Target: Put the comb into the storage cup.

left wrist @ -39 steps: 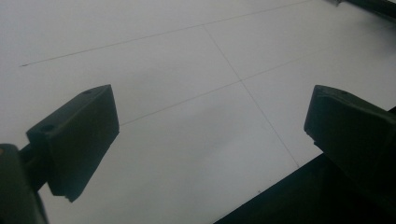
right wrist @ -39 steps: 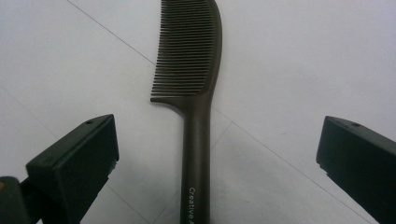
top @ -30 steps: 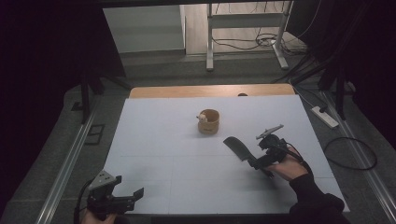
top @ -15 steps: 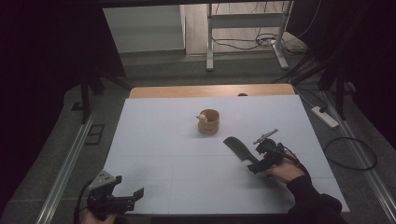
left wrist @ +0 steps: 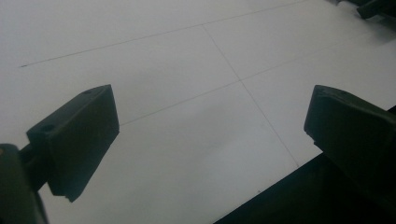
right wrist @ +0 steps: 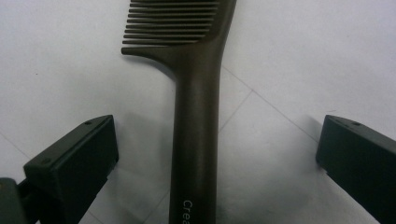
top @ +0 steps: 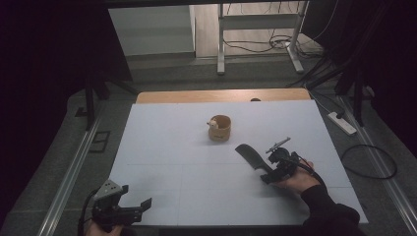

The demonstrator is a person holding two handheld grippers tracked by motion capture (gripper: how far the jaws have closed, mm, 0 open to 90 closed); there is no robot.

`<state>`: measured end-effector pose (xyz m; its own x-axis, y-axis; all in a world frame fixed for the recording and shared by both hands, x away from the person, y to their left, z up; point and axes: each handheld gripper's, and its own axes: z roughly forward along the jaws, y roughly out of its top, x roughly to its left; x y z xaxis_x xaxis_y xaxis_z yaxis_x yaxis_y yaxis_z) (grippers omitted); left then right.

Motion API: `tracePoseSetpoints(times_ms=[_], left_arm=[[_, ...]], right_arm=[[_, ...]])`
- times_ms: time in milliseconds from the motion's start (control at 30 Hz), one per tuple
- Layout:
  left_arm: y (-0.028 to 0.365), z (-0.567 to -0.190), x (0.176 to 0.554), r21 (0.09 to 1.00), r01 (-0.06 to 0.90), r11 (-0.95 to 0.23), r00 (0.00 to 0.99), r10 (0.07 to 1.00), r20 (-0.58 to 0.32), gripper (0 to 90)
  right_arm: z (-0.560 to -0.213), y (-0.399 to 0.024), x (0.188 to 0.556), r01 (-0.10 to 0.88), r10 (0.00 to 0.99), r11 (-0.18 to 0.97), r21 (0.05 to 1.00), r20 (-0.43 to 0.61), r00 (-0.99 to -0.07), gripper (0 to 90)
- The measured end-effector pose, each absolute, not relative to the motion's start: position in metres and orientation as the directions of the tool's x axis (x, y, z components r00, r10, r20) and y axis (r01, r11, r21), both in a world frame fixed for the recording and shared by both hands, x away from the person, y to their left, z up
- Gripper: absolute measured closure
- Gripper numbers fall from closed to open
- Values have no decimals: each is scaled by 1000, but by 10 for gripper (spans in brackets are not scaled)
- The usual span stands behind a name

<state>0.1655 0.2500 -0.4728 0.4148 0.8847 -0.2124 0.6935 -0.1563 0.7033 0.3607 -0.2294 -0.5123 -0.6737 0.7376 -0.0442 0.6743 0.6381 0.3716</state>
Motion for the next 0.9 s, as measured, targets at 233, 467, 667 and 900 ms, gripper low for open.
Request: tracePoseSetpoints(times_ms=[233,467,667,900], left_arm=[[250,-473,166,703,694,-158,416,884,-212,38],[250,-473,166,701,694,-163,418,885,-207,39],[249,-473,166,701,693,-168,419,886,-201,38],[249,-472,165,710,685,-162,420,884,-204,32]], right_arm=[[-504,-224,358,655,709,669,351,-35,-705,231],[-498,-224,359,648,703,668,367,-26,-711,551],[-497,-225,359,662,720,649,374,-21,-694,720],[-498,-228,359,647,707,655,389,-14,-707,724]])
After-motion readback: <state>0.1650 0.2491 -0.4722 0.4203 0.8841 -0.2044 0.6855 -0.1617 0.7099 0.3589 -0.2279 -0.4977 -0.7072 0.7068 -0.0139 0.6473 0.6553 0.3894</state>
